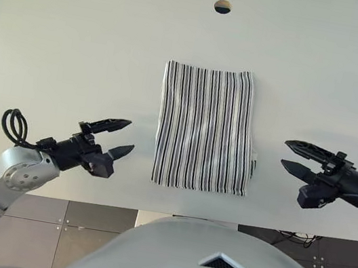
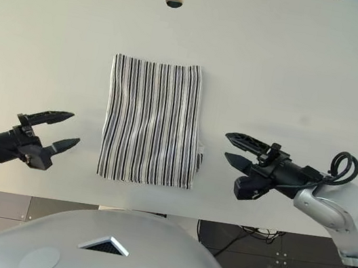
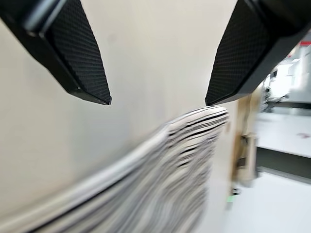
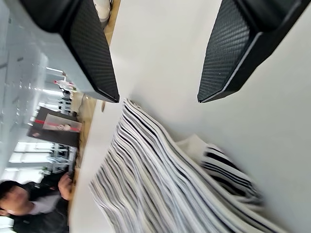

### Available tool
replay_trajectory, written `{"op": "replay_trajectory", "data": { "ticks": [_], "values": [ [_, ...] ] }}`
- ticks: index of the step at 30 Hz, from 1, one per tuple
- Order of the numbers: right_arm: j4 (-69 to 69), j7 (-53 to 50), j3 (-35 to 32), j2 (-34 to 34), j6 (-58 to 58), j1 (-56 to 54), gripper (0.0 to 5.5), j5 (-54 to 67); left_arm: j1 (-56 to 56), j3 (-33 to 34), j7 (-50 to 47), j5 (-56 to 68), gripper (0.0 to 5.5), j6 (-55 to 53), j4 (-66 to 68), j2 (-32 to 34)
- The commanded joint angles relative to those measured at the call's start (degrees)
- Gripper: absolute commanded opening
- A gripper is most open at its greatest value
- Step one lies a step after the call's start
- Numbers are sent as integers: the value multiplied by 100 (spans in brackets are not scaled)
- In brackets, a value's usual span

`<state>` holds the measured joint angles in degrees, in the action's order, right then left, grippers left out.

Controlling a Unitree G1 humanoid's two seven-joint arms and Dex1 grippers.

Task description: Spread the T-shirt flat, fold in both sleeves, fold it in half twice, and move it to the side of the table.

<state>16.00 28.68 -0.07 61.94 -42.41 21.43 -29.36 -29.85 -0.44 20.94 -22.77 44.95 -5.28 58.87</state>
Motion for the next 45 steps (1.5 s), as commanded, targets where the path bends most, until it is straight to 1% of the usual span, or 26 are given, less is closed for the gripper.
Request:
{"op": "replay_trajectory", "data": {
  "ticks": [1,6,9,12,15,20,21,22,29,31,32,39,43,44,45],
  "values": [
    [-58,376,503,70,-175,-114,300,-378,136,-550,604,-118,360,-81,-260,-5],
    [-133,778,1198,-116,-336,-479,300,-517,538,-1182,1025,-150,360,29,-217,-225],
    [-143,958,1496,-220,-314,-706,300,-473,690,-1440,1154,-141,360,111,-182,-289],
    [-166,1017,1725,-429,-251,-970,300,-427,909,-1620,1195,-174,360,155,-82,-387],
    [-417,812,1866,-884,-219,-1452,300,-495,1147,-1782,1197,-283,360,220,142,-485],
    [-620,821,2164,-1134,-321,-1733,300,-614,1509,-2023,1208,-388,360,360,404,-597],
    [-660,812,2206,-1135,-355,-1746,300,-634,1542,-2062,1204,-400,342,382,434,-614],
    [-708,780,2231,-1134,-381,-1732,300,-657,1555,-2112,1215,-401,338,410,466,-616],
    [-885,578,2196,-1031,-511,-1651,300,-741,1561,-2213,1202,-412,222,524,614,-523],
    [-907,545,2185,-1006,-536,-1626,269,-722,1560,-2234,1201,-404,191,559,640,-519],
    [-912,530,2164,-982,-552,-1611,243,-707,1552,-2241,1197,-401,169,579,651,-509],
    [-888,448,2029,-937,-512,-1593,115,-619,1506,-2220,1159,-370,61,662,713,-465],
    [-913,409,1981,-913,-511,-1575,40,-614,1513,-2211,1123,-374,22,705,790,-468],
    [-924,401,1980,-920,-512,-1575,16,-617,1518,-2212,1118,-377,20,715,810,-474],
    [-936,387,1978,-931,-512,-1572,10,-619,1527,-2218,1119,-377,20,724,828,-481]
  ]
}}
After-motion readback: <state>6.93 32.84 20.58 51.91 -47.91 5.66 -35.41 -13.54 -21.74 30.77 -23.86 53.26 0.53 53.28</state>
